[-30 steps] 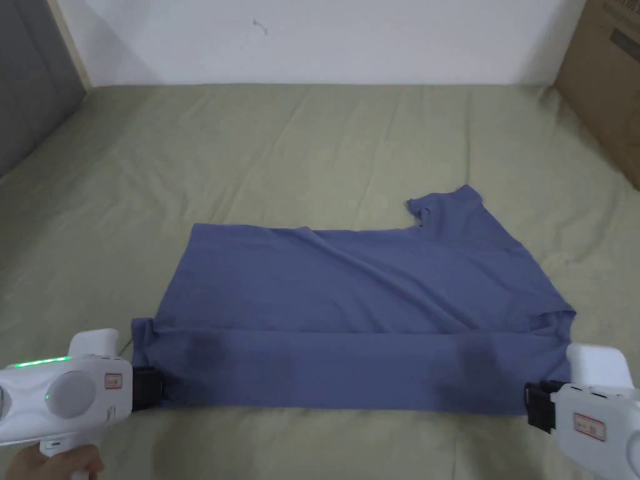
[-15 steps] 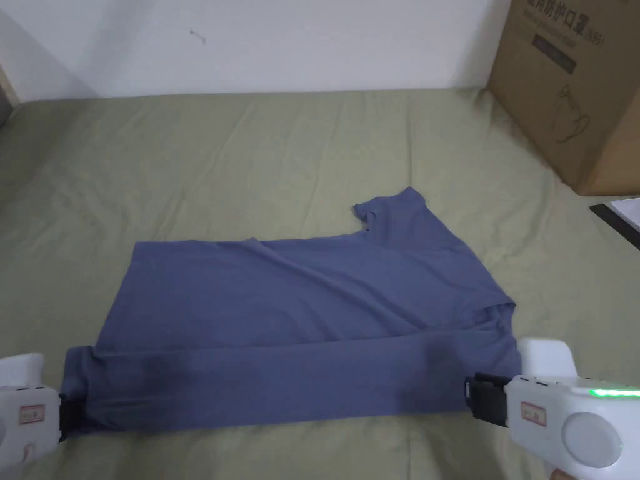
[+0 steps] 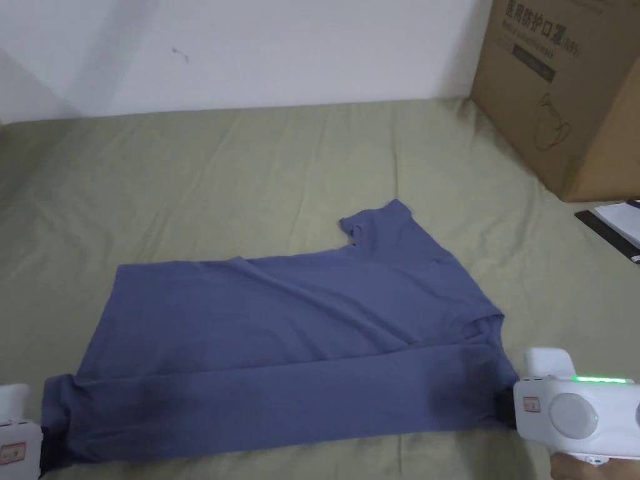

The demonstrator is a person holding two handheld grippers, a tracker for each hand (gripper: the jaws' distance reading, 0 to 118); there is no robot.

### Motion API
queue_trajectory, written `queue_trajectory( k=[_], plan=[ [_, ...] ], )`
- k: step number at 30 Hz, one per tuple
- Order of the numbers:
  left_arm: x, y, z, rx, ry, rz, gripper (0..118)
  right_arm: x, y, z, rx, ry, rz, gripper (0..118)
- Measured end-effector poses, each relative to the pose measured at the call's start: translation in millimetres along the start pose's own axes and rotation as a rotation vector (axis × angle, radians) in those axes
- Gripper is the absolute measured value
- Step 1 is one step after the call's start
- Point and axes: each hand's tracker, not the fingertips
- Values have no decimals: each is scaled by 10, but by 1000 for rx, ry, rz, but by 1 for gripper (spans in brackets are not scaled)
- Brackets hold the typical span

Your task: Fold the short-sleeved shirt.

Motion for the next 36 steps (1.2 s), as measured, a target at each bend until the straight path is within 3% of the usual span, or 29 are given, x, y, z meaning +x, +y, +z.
queue_trajectory(
  k=[1, 4, 12, 15, 19, 20, 21, 22, 23, 24, 27, 29, 31, 32, 34, 35, 36],
  plan=[
    [5, 3, 13, 0, 0, -4, 2, -23, 8, -9, -9, 26, -9, 10],
    [-37, 14, 63, -3, -7, -9, 2, 13, 54, 50, -21, 0, -7, 10],
    [-230, -139, 409, 16, -61, -3, 2, 372, 0, 717, 29, 126, -91, 10],
    [-272, -362, 487, -1, -21, -23, 2, 358, -242, 853, 2, 79, -46, 10],
    [-353, -634, 351, -61, -29, -1, 2, 323, -574, 703, -57, 106, -32, 12],
    [-350, -665, 303, -79, -29, 2, 2, 302, -616, 649, -65, 101, -28, 25],
    [-330, -686, 261, -83, -24, 5, 7, 272, -639, 607, -87, 84, -25, 56],
    [-323, -709, 244, -80, -6, 2, 21, 243, -647, 569, -121, 55, -18, 83],
    [-326, -715, 244, -73, 0, 8, 44, 221, -642, 565, -126, 52, -7, 94],
    [-334, -698, 266, -72, 22, 15, 66, 217, -639, 600, -113, 55, 0, 94],
    [-386, -580, 445, -4, 1, 86, 79, 211, -516, 821, -56, 53, 30, 93],
    [-375, -435, 655, 74, -20, 130, 79, 177, -377, 976, 12, 29, 39, 93],
    [-315, -278, 834, 140, -64, 147, 74, 133, -238, 1097, 66, 53, 54, 85],
    [-273, -204, 886, 176, -83, 144, 63, 91, -173, 1152, 92, 72, 57, 70],
    [-158, -58, 939, 217, -80, 115, 11, -30, -38, 1209, 142, 93, 60, 29],
    [-74, 11, 905, 225, -62, 113, 1, -89, 8, 1222, 156, 90, 55, 12],
    [-4, 75, 871, 240, -50, 108, 0, -175, 62, 1206, 177, 89, 47, 5]
  ],
)
